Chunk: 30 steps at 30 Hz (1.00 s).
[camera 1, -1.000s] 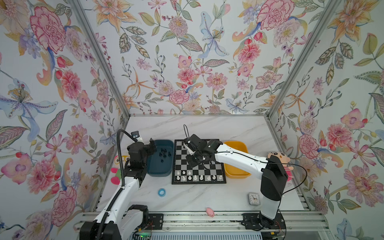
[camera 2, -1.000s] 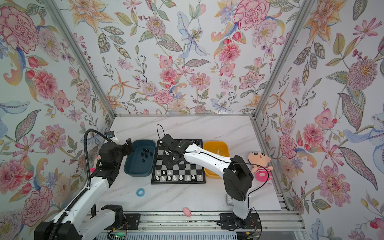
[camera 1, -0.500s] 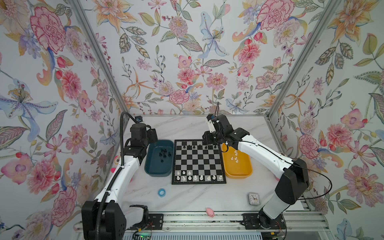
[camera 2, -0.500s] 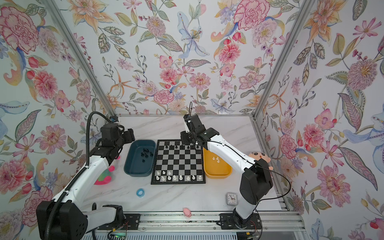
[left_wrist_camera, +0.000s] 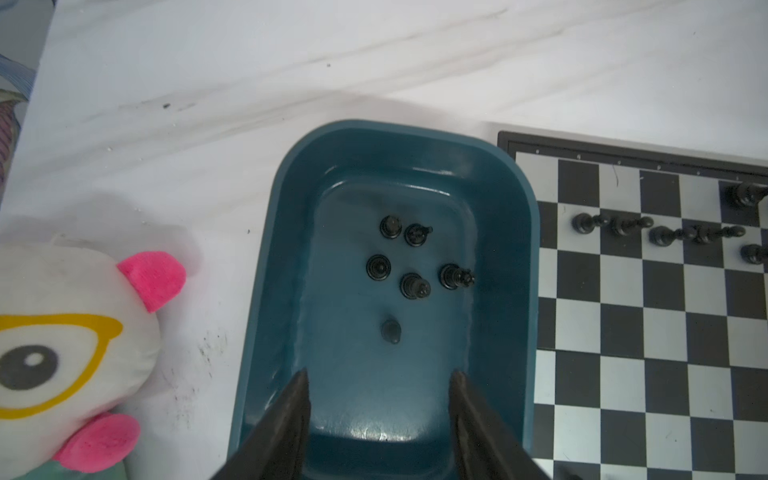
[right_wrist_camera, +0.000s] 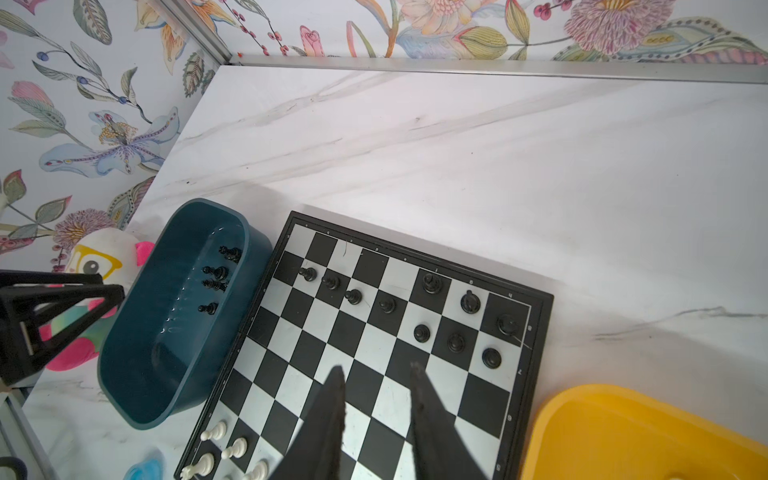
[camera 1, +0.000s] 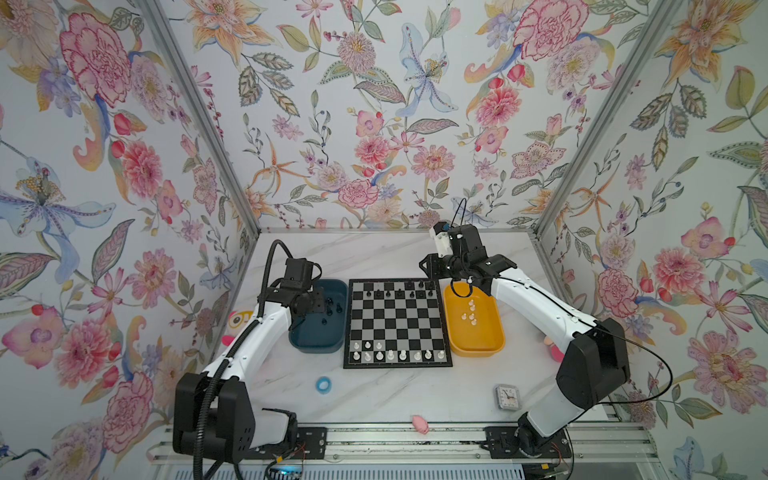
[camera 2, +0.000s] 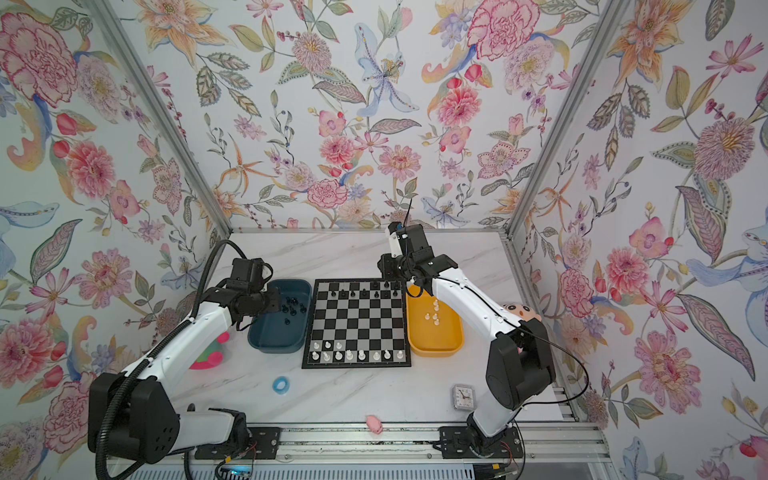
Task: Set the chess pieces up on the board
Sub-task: 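Raise the right gripper back toward the yellow tray while the left gripper rises, then lower the left gripper into the teal bin and grasp a black pawn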
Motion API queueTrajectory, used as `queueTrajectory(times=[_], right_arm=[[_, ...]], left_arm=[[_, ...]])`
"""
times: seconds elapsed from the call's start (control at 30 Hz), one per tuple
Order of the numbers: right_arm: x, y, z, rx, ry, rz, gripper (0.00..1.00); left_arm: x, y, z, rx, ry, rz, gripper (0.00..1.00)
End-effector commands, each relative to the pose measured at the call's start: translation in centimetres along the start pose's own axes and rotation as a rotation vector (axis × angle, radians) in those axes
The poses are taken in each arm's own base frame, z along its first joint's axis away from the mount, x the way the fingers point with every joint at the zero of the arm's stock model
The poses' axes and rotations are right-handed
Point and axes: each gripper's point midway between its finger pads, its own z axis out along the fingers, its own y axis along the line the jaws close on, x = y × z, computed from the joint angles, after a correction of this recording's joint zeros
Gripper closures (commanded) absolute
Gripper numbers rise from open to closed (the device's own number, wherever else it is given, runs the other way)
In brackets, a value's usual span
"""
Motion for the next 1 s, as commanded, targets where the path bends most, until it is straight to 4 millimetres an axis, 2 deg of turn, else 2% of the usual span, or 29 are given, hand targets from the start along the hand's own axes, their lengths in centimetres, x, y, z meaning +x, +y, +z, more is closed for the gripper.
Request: queueTrajectory(times=[0.0, 0.2, 0.57, 0.83, 0.97], right_arm=[[0.2, 0.3, 0.5, -0.038, -0.005, -0.016, 0.72], [-0.1, -0.1, 0.5, -0.045, -0.008, -0.004, 0.72], [0.3, -0.9, 0.3, -0.021, -0.008, 0.010, 0.72], [0.7, -1.5, 0.2, -0.009, -0.003, 0.022, 0.72], [0.8, -1.6, 0.3, -0.006, 0.001, 0.025, 0.72]], left_arm=[[1.3, -0.8, 0.1, 0.040, 0.026, -0.018, 0.48], [3.6, -0.6, 2.5, 0.038, 0.084, -0.030, 0.55], [3.5, -1.1, 5.3, 0.052, 0.069, -0.030, 0.58], [4.4, -0.8, 7.0, 0.029, 0.108, -0.029, 0.66], [4.1, -0.8, 7.5, 0.024, 0.098, -0.028, 0.69]])
